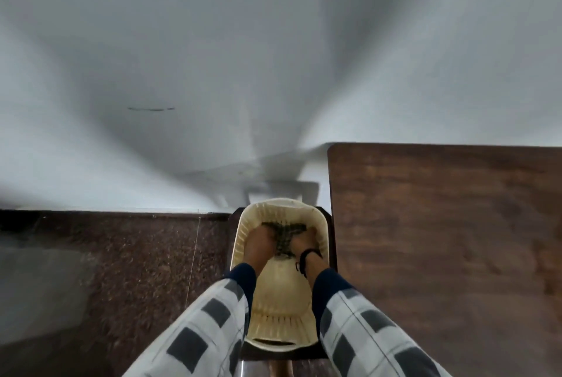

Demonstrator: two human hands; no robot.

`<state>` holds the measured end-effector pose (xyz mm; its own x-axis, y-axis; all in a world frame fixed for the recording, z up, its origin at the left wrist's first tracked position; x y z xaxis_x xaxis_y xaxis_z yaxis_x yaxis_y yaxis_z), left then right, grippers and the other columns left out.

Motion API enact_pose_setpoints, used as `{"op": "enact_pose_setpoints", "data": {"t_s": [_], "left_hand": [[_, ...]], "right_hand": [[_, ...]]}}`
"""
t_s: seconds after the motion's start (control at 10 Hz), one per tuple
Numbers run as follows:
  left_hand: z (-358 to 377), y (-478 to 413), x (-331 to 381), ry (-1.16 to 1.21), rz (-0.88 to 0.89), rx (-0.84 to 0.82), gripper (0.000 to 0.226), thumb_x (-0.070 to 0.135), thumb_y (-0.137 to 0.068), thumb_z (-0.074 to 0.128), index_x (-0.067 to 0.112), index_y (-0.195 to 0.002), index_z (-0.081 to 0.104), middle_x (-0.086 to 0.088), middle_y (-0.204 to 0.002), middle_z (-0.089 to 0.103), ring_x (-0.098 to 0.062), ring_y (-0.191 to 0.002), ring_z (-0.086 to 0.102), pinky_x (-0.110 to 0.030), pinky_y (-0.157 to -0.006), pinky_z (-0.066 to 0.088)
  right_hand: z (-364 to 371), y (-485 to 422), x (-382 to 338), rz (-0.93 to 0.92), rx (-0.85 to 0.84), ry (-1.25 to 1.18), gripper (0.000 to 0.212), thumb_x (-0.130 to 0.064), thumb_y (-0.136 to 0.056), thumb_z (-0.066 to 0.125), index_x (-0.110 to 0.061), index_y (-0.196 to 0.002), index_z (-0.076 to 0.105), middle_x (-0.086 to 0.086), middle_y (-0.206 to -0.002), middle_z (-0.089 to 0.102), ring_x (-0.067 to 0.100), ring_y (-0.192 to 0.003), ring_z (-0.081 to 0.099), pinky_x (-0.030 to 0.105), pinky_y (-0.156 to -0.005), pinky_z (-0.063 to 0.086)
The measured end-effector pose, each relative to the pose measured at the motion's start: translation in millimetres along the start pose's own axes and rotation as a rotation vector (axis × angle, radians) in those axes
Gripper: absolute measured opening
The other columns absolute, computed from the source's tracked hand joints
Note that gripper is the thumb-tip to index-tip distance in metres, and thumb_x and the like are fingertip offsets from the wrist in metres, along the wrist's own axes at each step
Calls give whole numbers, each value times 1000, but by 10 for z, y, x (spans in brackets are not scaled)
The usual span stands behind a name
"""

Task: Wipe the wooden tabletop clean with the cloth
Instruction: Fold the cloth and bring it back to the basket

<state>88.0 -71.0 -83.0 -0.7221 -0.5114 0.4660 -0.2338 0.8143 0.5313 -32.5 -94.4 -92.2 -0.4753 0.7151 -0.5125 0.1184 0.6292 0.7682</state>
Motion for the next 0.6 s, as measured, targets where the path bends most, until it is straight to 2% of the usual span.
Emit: {"op": "enact_pose_setpoints", "data": {"t_s": [0.1,0.2,0.3,0.4,0.5,0.6], "left_hand": [[54,6,-26,-105,3,-54,27,14,-105,42,7,-121,63,-10,-118,68,-21,-101,65,-30,-90,52],[5,99,8,-185,9,-54,28,12,-105,40,7,-127,56,-12,-122,66,-26,-110,62,-35,-95,51],[-40,206,66,-254,34,-27,33,11,-104,39,7,-135,49,-12,-129,61,-28,-116,57,-33,-99,45],[-159,362,203,-295,48,-22,29,10,-103,41,7,-127,58,-12,-123,66,-27,-110,62,-33,-91,50],[-458,608,517,-335,70,40,26,13,-104,41,8,-115,64,-8,-114,70,-22,-103,66,-29,-84,51],[-930,911,947,-155,84,256,17,18,-96,50,19,-106,63,-3,-105,70,-22,-91,64,-32,-78,50]], "right_hand": [[29,27,-8,-5,-21,-26,41,-22,-109,35,-10,-148,42,13,-137,58,31,-122,57,45,-108,46],[-26,182,-56,22,-51,73,59,-19,-106,38,-11,-161,17,17,-156,40,35,-134,50,46,-111,44],[-132,411,-152,12,-60,164,71,-10,-100,41,-12,-162,7,18,-159,31,35,-124,55,41,-90,50],[-237,693,-306,-89,-97,219,57,-9,-96,45,-6,-152,31,20,-136,53,30,-102,61,41,-90,55],[-526,1029,-567,-223,-173,236,55,-13,-99,45,-8,-153,36,15,-141,55,31,-120,58,38,-99,51],[-1016,1370,-943,-389,-188,132,48,-15,-100,48,-13,-148,45,11,-136,60,27,-114,61,39,-95,53]]}}
Point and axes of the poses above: each hand's wrist, its own y-axis away from the middle knuckle, its own z-axis out of the palm, x = y × z, the point moved 3 cm from there along -y, towards the middle knuckle
